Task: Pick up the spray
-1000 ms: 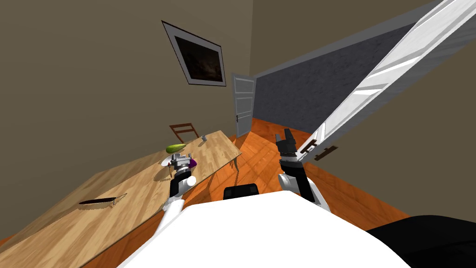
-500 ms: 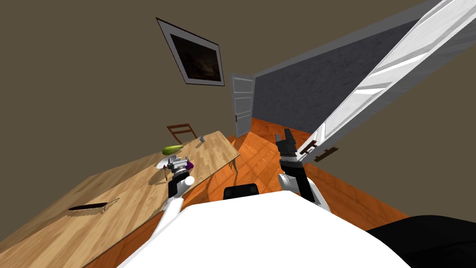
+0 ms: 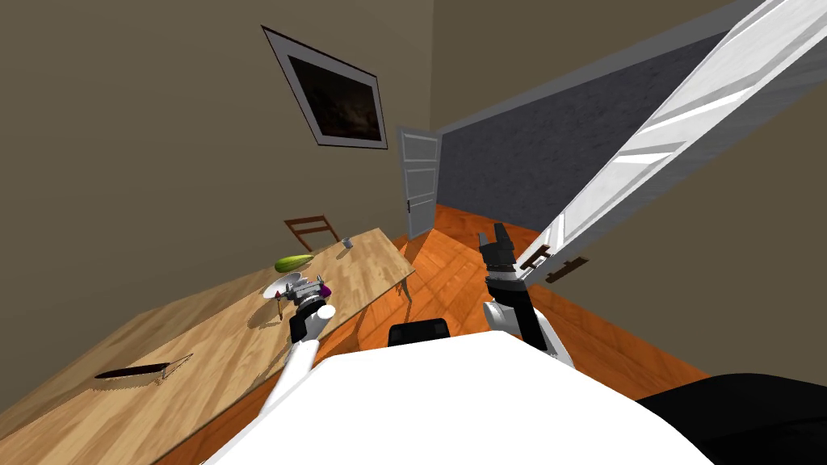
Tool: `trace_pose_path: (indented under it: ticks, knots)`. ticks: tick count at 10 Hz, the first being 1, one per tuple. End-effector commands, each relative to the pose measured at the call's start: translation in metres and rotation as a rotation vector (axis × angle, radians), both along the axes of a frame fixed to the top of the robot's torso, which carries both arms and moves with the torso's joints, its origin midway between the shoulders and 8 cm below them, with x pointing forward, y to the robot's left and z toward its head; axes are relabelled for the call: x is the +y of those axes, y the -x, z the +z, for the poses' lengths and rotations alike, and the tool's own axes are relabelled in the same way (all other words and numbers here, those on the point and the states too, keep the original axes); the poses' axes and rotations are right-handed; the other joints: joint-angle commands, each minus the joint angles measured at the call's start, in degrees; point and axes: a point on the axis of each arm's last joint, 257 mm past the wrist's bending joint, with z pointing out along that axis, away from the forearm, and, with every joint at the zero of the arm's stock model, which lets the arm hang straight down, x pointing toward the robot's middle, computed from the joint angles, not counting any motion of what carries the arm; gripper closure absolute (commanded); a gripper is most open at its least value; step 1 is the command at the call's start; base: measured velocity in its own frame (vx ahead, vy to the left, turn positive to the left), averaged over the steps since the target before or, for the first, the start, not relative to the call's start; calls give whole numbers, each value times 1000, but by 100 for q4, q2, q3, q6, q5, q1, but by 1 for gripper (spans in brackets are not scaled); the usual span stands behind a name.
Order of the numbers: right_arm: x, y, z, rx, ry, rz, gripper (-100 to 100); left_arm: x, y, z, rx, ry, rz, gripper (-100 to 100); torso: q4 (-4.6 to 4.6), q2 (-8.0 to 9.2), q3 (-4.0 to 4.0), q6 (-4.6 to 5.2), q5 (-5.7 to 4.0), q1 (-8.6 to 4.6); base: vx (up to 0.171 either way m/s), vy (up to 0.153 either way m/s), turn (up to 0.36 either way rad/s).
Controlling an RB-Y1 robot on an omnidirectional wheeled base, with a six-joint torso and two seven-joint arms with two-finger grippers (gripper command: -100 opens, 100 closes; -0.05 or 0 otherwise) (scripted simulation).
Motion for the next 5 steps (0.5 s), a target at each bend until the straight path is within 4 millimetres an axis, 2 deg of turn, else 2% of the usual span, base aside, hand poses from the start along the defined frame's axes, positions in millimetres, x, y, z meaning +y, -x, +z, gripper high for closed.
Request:
trace_pose_path:
  ticks: [1,2,5]
  knots:
    - [0,0,0,0,0,0,0,12,3,-9,-18,52,37,-100,0,0,0,0,0,0,36,-21,-26]
    - [0,0,0,0,0,0,0,13,5,-15,-7,57,41,-100,0,-1,-1,0,0,0,33,-19,-11]
    - [0,0,0,0,0,0,0,35,20,-47,-40,190,137,-100,-1,-6,-3,1,1,4,51,-19,-34]
